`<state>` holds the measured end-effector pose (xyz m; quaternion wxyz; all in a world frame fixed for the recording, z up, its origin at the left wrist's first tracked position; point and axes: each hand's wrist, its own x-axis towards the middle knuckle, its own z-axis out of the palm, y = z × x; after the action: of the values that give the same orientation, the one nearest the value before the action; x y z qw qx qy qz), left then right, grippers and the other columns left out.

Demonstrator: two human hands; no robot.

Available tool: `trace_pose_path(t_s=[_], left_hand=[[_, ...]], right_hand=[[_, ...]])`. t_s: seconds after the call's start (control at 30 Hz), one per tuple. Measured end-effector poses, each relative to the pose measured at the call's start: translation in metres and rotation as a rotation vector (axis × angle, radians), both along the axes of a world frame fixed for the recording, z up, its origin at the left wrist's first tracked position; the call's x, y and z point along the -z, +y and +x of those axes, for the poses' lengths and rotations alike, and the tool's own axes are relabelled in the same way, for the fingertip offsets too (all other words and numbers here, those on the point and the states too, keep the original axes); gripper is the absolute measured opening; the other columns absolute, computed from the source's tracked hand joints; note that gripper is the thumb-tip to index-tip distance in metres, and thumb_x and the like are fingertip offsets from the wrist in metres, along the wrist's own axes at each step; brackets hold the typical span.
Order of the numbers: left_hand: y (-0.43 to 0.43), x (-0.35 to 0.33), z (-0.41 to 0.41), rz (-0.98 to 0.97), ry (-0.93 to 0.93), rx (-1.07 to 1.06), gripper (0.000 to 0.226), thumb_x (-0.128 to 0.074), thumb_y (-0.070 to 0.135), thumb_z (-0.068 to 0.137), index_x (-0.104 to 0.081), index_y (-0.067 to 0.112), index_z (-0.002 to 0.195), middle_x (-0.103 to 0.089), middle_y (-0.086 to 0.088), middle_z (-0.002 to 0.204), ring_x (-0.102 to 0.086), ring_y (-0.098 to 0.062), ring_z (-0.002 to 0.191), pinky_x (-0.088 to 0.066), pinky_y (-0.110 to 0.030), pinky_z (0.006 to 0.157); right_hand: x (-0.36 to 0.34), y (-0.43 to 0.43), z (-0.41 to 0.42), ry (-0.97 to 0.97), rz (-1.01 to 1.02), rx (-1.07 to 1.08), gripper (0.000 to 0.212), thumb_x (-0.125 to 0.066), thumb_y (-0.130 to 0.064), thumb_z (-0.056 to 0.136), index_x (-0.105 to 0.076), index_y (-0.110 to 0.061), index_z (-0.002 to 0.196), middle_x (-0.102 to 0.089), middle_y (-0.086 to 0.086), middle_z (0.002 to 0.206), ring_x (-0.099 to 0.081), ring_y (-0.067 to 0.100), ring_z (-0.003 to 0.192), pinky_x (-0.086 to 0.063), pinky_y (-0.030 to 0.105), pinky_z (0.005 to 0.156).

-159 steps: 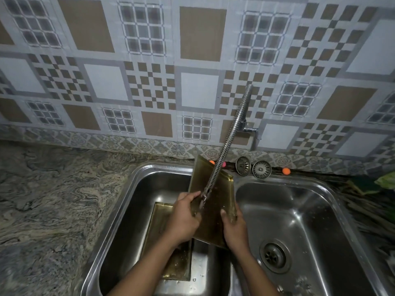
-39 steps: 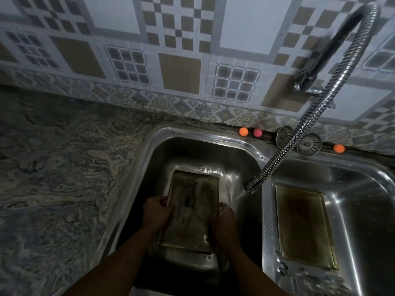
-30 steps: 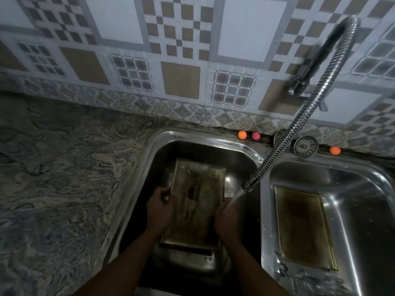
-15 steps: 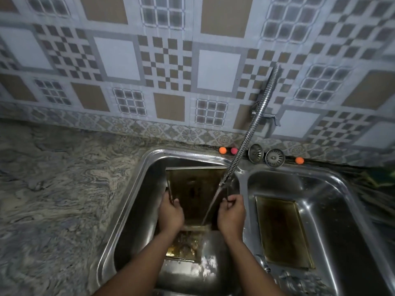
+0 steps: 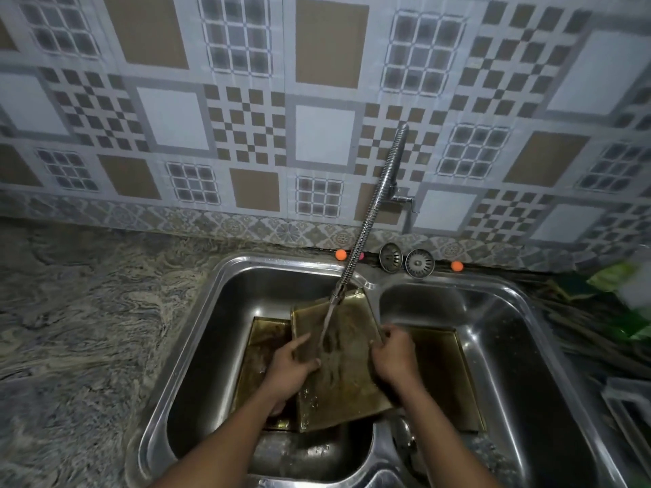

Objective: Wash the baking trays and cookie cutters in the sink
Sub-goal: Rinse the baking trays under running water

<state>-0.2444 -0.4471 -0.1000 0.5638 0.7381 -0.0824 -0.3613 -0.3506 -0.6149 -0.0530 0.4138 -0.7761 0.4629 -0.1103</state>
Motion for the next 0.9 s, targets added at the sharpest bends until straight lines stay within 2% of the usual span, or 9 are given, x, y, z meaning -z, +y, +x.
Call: trace_pose_path(t_s=[0.1, 0.2, 0.27, 0.4, 0.5, 0.67, 0.77, 0.83, 0.9], left_hand=[[0.001, -0.007, -0.002, -0.049, 0.107, -0.043, 0.061, -0.073, -0.003, 0.081, -0.058, 0.031, 0.129, -0.069, -0.005, 0.115, -0.070, -0.013, 0.094, -0.059, -0.026, 0.069], [-0.005, -0.016, -0.002, -0.040, 0.101, -0.078, 0.060, -0.067, -0.010, 0.083, -0.057, 0.021, 0.133, -0.072, 0.002, 0.095, -0.071, -0.005, 0.075, -0.055, -0.019, 0.059], [-0.006, -0.021, -0.002, -0.003, 0.042, -0.047, 0.062, -0.066, -0.010, 0.085, -0.053, 0.020, 0.137, -0.069, 0.008, 0.090, -0.068, 0.001, 0.072, -0.052, -0.015, 0.057], [-0.002, -0.025, -0.006, 0.014, -0.012, 0.000, 0.068, -0.066, -0.008, 0.085, -0.046, 0.021, 0.144, -0.069, 0.008, 0.101, -0.067, -0.002, 0.087, -0.056, -0.018, 0.069], [-0.003, -0.028, -0.005, -0.006, -0.027, 0.037, 0.070, -0.064, -0.007, 0.087, -0.041, 0.022, 0.146, -0.068, 0.011, 0.104, -0.069, -0.005, 0.092, -0.057, -0.021, 0.077], [0.006, -0.027, 0.010, -0.032, -0.063, 0.015, 0.052, -0.052, 0.016, 0.101, -0.035, 0.025, 0.149, -0.055, -0.001, 0.140, -0.056, -0.009, 0.120, -0.049, -0.024, 0.099], [0.001, -0.024, 0.004, -0.085, -0.065, 0.005, 0.048, -0.046, 0.023, 0.103, -0.035, 0.025, 0.149, -0.055, 0.001, 0.140, -0.058, -0.008, 0.120, -0.049, -0.023, 0.098], [-0.014, -0.025, 0.001, -0.134, -0.074, -0.030, 0.048, -0.041, 0.024, 0.104, -0.033, 0.023, 0.151, -0.052, 0.000, 0.143, -0.054, -0.009, 0.126, -0.046, -0.022, 0.102], [-0.033, -0.029, 0.001, -0.181, -0.097, -0.108, 0.046, -0.035, 0.025, 0.106, -0.032, 0.022, 0.151, -0.050, 0.000, 0.144, -0.051, -0.008, 0.127, -0.046, -0.012, 0.095]], right_hand=[[0.004, 0.002, 0.001, 0.161, -0.246, -0.241, 0.040, -0.064, -0.025, 0.086, -0.055, -0.017, 0.124, -0.049, 0.009, 0.128, -0.049, 0.026, 0.119, -0.041, 0.037, 0.104], [0.011, 0.021, 0.000, 0.317, -0.622, -0.586, 0.061, -0.052, -0.031, 0.091, -0.032, -0.016, 0.147, -0.024, 0.011, 0.152, -0.016, 0.030, 0.145, -0.006, 0.052, 0.118], [0.022, 0.022, 0.002, 0.329, -0.520, -0.805, 0.055, -0.040, -0.027, 0.097, -0.029, -0.014, 0.150, -0.021, 0.008, 0.158, -0.011, 0.025, 0.148, -0.005, 0.048, 0.120], [0.034, 0.004, 0.025, 0.270, -0.202, -0.610, 0.044, -0.040, -0.043, 0.097, -0.049, -0.018, 0.133, -0.045, 0.006, 0.140, -0.044, 0.024, 0.129, -0.040, 0.038, 0.106], [0.039, 0.006, 0.059, 0.274, -0.346, -0.559, 0.044, -0.039, -0.040, 0.096, -0.051, -0.016, 0.131, -0.045, 0.013, 0.138, -0.041, 0.031, 0.129, -0.033, 0.042, 0.110], [0.039, 0.013, 0.070, 0.001, -0.354, -0.970, 0.037, -0.039, -0.035, 0.098, -0.050, -0.031, 0.133, -0.052, 0.000, 0.138, -0.045, 0.017, 0.126, -0.038, 0.034, 0.106], [0.041, -0.004, 0.073, 0.024, -0.485, -0.622, 0.027, -0.044, -0.037, 0.091, -0.063, -0.028, 0.108, -0.064, 0.002, 0.109, -0.061, 0.023, 0.104, -0.047, 0.034, 0.089], [0.034, 0.006, 0.077, 0.118, -0.445, -0.562, 0.044, -0.034, -0.045, 0.093, -0.058, -0.025, 0.124, -0.056, 0.009, 0.127, -0.051, 0.032, 0.121, -0.041, 0.041, 0.101], [0.030, 0.024, 0.077, 0.126, -0.322, -0.733, 0.056, -0.028, -0.044, 0.098, -0.023, -0.028, 0.152, -0.031, 0.007, 0.155, -0.024, 0.031, 0.144, -0.019, 0.048, 0.118]])
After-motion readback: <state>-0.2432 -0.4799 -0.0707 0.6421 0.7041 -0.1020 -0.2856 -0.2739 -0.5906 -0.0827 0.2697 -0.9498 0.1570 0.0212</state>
